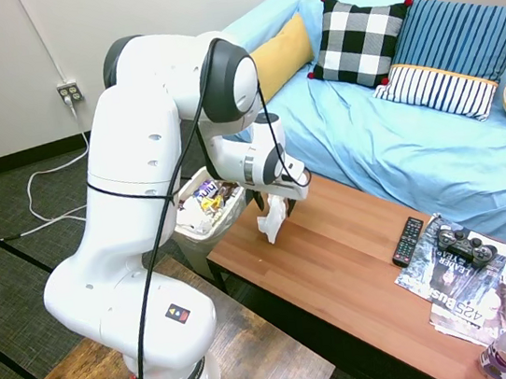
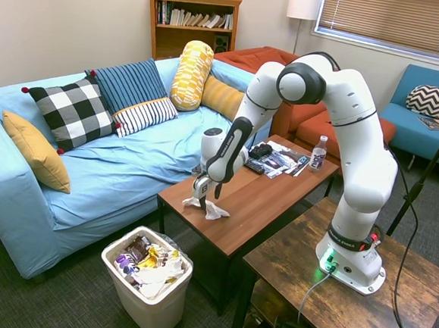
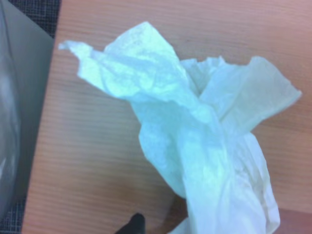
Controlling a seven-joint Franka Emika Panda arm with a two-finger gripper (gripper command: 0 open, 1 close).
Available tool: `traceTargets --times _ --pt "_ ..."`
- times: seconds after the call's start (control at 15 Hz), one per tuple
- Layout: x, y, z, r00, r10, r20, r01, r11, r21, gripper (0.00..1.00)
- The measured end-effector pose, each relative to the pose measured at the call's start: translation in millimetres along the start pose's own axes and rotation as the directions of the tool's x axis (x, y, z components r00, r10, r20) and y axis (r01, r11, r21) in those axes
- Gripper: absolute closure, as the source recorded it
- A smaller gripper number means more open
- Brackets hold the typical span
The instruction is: Throw the tissue in the trash bin
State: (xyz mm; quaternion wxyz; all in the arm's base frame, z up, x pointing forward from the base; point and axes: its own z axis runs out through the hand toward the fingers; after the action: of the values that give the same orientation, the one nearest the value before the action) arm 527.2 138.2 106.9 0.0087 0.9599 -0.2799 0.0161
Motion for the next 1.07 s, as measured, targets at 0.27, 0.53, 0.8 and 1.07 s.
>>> traceTargets --times 0.27,0.53,0.8,1.07 --pt "4 -14 13 1.0 0.004 -0.003 -0.004 1.0 0.004 1.0" --pt "6 -9 19 1.0 0.011 0.008 -0.011 1.0 -0.001 1.0" --pt "8 -8 19 1.0 0.023 0.015 -0.023 1.0 0.005 1.0" --pt "9 -5 19 0.999 0.029 0.017 -0.029 1.0 0.004 1.0"
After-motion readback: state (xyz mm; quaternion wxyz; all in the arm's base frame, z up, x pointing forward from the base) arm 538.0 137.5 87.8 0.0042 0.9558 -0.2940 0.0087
